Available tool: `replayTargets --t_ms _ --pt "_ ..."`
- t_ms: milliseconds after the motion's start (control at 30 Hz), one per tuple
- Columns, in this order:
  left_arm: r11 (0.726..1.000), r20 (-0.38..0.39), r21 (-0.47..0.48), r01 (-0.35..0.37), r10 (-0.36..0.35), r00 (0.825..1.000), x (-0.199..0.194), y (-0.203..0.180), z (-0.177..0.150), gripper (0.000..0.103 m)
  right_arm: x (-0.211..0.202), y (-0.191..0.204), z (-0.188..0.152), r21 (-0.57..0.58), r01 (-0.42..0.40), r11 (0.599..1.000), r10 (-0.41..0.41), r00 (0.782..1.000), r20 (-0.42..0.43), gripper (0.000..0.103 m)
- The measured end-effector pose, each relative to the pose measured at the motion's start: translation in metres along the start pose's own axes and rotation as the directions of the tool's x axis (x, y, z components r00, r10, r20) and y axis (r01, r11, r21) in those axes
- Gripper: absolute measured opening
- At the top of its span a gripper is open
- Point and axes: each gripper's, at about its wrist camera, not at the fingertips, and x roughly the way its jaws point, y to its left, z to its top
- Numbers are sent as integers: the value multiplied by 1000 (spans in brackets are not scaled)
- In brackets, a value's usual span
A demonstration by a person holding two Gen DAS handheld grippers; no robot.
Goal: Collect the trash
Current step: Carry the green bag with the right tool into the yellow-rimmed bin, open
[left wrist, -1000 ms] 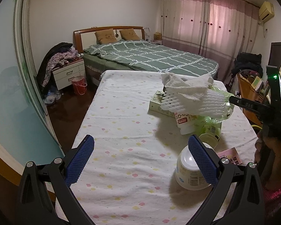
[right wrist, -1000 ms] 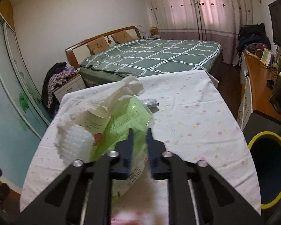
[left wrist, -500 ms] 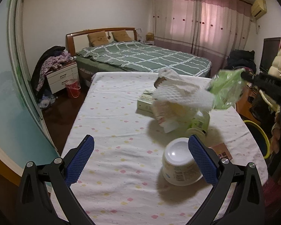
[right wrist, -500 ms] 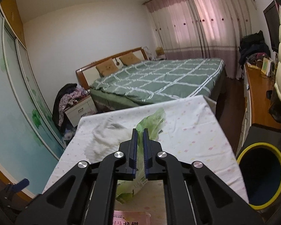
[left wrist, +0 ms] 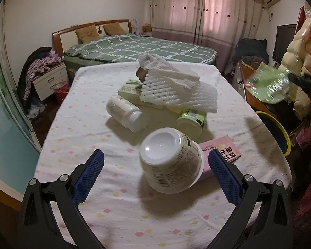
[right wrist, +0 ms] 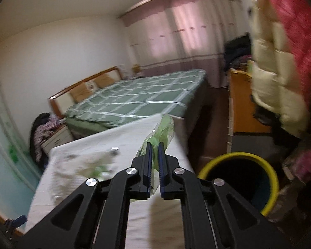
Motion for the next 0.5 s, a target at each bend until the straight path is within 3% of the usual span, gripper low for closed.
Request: replayTargets --t_ms 233,500 --pt "999 -28 -32 8 -9 1000 14 0 -1 99 41 -77 -24 58 195 979 -190 978 -89 6" --pt "999 -27 -36 0 -1 1000 20 -2 3 99 76 -100 -47 24 309 951 -301 941 -154 13"
